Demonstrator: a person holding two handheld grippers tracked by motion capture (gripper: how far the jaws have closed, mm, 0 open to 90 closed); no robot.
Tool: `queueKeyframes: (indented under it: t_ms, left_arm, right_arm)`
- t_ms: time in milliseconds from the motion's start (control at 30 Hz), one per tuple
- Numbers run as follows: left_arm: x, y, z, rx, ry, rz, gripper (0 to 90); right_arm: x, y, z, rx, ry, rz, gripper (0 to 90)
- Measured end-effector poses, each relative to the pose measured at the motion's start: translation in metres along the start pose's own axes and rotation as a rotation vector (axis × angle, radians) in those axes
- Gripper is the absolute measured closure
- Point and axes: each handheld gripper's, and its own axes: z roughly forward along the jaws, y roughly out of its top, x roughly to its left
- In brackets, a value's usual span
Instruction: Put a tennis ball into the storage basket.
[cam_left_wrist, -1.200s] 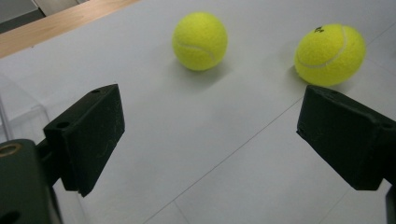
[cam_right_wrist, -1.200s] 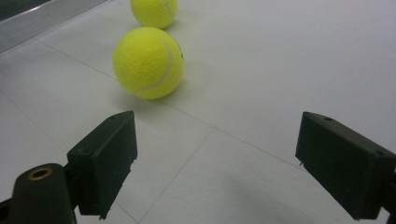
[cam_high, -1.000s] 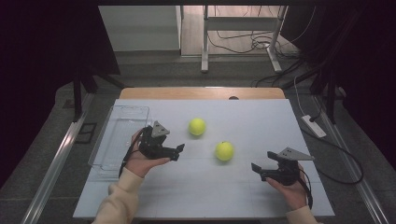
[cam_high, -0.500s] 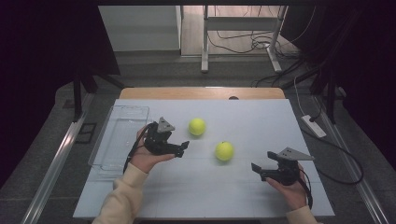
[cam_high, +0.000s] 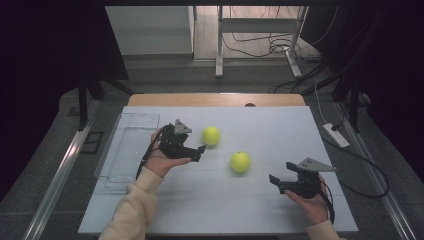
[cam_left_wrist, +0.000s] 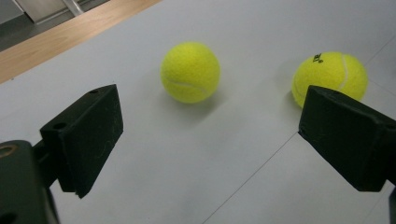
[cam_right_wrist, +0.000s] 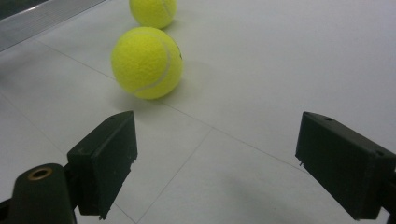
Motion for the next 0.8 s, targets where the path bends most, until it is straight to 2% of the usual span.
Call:
queueKeyframes:
  t_ms: [333,800]
  left_arm:
    - [0.002,0.008,0.007,0.008,-0.001,0.015,7.0]
    - [0.008,0.015,0.021,0.028,-0.006,0.0,6.8]
  right_arm:
    - [0.002,0.0,-0.001,-0.002,-0.001,-0.001,12.8]
    - [0.002,0.0,0.0,0.005,-0.003,-0.008,12.8]
